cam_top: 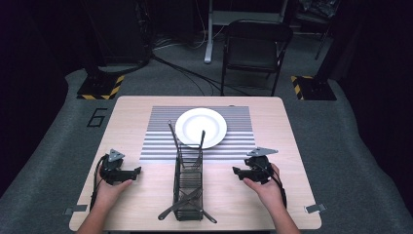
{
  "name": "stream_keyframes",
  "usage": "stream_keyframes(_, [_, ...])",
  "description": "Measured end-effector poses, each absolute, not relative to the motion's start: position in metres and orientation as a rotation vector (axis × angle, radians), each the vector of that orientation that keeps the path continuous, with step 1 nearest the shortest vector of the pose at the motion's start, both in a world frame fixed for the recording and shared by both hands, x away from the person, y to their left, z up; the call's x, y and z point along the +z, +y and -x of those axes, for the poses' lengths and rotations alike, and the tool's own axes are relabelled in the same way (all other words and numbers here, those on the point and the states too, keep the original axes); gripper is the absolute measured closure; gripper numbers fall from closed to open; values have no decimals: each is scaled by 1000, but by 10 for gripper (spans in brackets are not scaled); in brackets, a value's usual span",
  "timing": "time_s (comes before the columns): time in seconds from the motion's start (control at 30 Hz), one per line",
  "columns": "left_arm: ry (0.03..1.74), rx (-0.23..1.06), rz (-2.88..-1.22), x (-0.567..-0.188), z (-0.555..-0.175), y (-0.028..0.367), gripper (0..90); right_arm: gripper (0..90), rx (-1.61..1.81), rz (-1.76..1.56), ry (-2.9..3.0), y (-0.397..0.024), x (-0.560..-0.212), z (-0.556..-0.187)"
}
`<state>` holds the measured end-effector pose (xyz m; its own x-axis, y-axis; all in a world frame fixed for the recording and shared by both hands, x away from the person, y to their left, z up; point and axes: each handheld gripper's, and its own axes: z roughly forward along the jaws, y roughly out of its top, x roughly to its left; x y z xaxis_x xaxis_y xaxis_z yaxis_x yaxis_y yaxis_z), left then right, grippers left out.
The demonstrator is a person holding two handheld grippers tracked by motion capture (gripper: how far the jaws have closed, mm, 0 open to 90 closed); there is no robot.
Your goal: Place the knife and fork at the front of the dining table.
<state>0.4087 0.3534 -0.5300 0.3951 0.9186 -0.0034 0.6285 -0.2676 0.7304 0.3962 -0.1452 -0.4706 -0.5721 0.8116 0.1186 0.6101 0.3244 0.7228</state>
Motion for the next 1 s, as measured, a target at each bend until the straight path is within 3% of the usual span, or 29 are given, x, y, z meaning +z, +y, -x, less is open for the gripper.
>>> stream_keyframes(0.27, [1318, 569, -1998, -530, -409, 353, 62, 462, 1141, -1187, 2331, -131, -451, -396])
stream_keyframes(1.0, [1316, 567, -1996, -530, -408, 353, 63, 530, 1290, -1046, 2430, -82, -396, -411])
